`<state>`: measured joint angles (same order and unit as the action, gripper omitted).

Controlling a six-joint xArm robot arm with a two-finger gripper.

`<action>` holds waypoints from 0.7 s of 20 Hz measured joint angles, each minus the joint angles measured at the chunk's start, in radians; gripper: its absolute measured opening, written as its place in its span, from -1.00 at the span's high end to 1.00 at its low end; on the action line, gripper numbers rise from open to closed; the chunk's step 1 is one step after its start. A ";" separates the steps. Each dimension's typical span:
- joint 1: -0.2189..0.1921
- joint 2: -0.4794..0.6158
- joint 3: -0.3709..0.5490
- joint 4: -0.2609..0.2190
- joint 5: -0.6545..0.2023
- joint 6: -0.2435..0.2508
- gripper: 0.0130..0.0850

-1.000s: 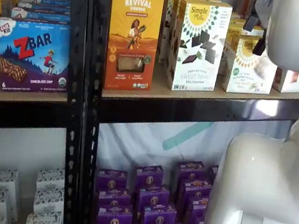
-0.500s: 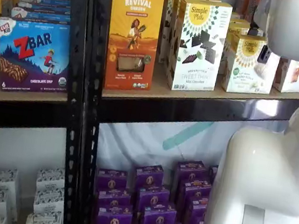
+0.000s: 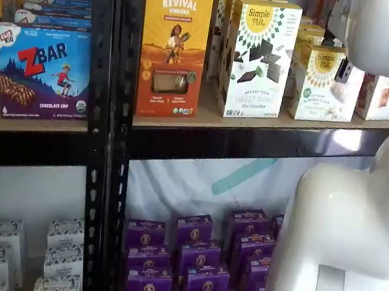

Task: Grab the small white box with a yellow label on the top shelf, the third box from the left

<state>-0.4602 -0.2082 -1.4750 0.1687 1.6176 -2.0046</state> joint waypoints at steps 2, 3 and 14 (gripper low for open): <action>0.004 -0.005 0.008 -0.003 -0.005 0.003 -1.00; 0.005 -0.008 0.012 -0.004 -0.008 0.003 -1.00; 0.005 -0.022 0.032 -0.004 -0.018 0.003 -0.44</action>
<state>-0.4551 -0.2298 -1.4431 0.1648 1.5998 -2.0018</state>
